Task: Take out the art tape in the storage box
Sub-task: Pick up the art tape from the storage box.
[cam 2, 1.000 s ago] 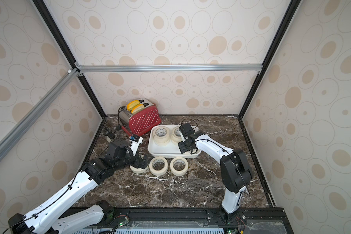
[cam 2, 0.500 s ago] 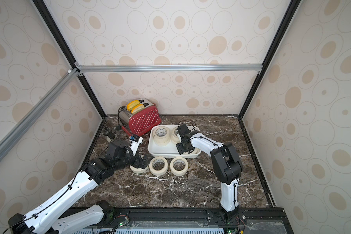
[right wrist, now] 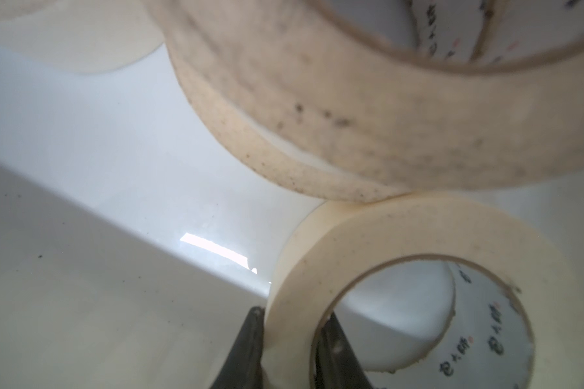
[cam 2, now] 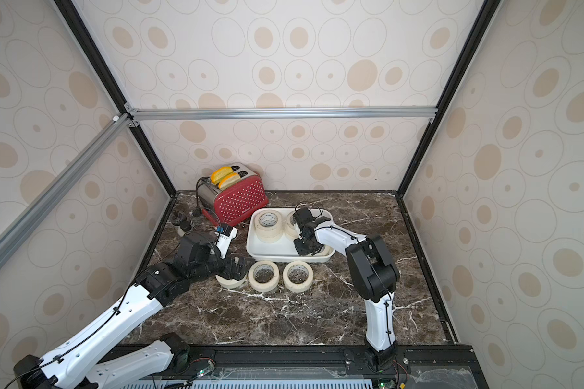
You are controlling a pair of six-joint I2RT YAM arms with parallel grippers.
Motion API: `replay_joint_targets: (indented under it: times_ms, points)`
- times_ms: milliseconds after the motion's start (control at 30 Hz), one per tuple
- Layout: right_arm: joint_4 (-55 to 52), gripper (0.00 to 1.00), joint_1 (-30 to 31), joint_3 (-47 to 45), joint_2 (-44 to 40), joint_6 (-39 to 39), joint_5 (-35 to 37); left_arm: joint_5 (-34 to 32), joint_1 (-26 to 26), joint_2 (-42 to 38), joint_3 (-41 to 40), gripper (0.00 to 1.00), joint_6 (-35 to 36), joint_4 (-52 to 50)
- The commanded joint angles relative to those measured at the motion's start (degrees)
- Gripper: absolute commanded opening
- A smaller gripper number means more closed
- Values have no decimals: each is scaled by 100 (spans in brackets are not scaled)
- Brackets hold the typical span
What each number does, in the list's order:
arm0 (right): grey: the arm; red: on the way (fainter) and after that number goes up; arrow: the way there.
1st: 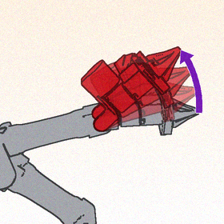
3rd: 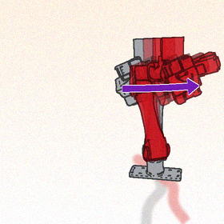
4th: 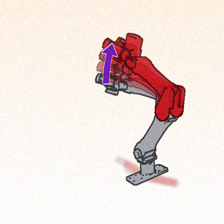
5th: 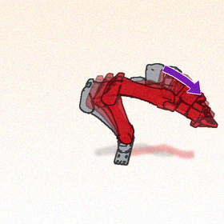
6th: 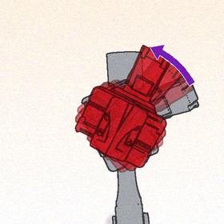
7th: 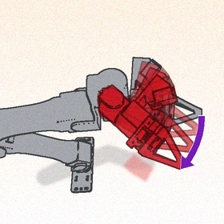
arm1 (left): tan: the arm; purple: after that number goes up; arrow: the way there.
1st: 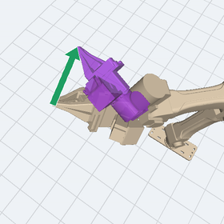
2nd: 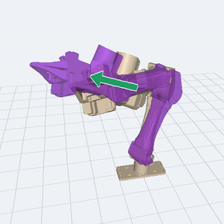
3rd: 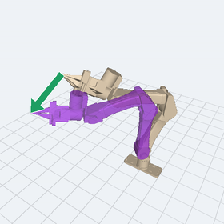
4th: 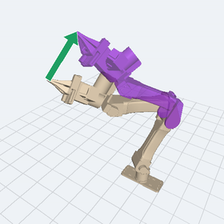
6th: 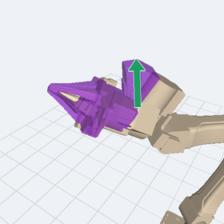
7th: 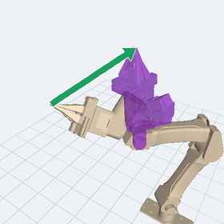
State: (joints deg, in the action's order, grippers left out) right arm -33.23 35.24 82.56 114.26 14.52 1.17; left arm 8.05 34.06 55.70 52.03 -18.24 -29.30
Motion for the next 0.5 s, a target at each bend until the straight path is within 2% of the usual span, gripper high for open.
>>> replay_joint_targets:
  times_ms: [0, 467]
  points:
    - [-96, 20, -32, 76, -110, -11, 29, 56, -65, 17, 70, 99, -66, -43]
    - [-356, 18, -27, 76, -882, -137, 91, 55, -75, 11, 75, 99, -68, -49]
